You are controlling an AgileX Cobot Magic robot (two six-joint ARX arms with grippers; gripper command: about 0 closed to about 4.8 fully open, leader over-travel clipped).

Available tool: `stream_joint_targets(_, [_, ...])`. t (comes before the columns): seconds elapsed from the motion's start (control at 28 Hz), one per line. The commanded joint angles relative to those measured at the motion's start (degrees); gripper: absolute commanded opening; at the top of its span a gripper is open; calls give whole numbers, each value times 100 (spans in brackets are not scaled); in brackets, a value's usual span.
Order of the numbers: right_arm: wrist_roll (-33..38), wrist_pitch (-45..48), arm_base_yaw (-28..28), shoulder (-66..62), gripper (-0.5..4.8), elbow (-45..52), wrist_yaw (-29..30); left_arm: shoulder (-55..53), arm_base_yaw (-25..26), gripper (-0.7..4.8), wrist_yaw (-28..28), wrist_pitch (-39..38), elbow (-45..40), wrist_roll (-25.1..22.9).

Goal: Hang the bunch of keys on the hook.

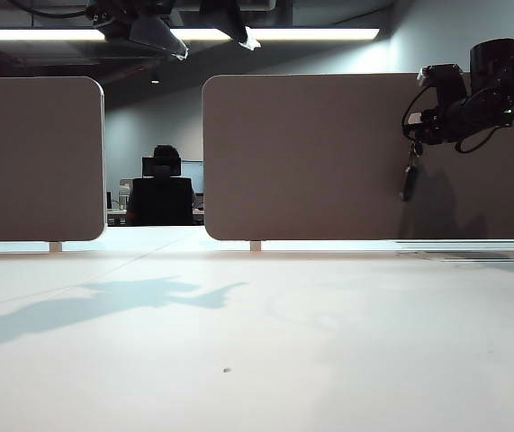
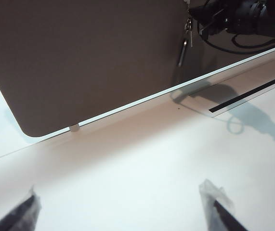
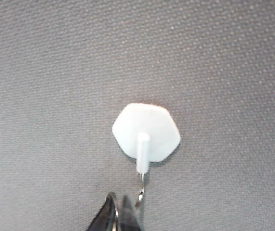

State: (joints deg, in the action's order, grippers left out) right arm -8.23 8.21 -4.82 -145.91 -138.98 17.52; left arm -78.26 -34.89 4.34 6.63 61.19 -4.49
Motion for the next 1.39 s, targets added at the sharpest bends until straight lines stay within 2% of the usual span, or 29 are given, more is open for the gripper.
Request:
stream_joint_targets(0.04, [11, 350, -203, 90, -6, -52, -369, 7, 2, 479, -2, 66, 17, -20])
stream_joint_targets(0.79, [37, -267, -319, -68, -6, -44, -190, -31, 2, 479, -2, 68, 17, -20])
stream_joint_targets(1.14, [37, -210, -249, -205, -2, -44, -68, -33, 2, 479, 0, -68, 17, -4])
stream_joint_targets(1.18, [37, -190, -251, -205, 16, -44, -68, -31, 2, 479, -2, -63, 17, -4])
stream_joint_targets(1.32, [37, -61, -258, -201, 233, -46, -68, -31, 2, 479, -2, -52, 17, -4])
stream_joint_targets(1.39, [37, -59, -258, -195, 261, -46, -68, -31, 2, 479, 0, -55, 17, -4])
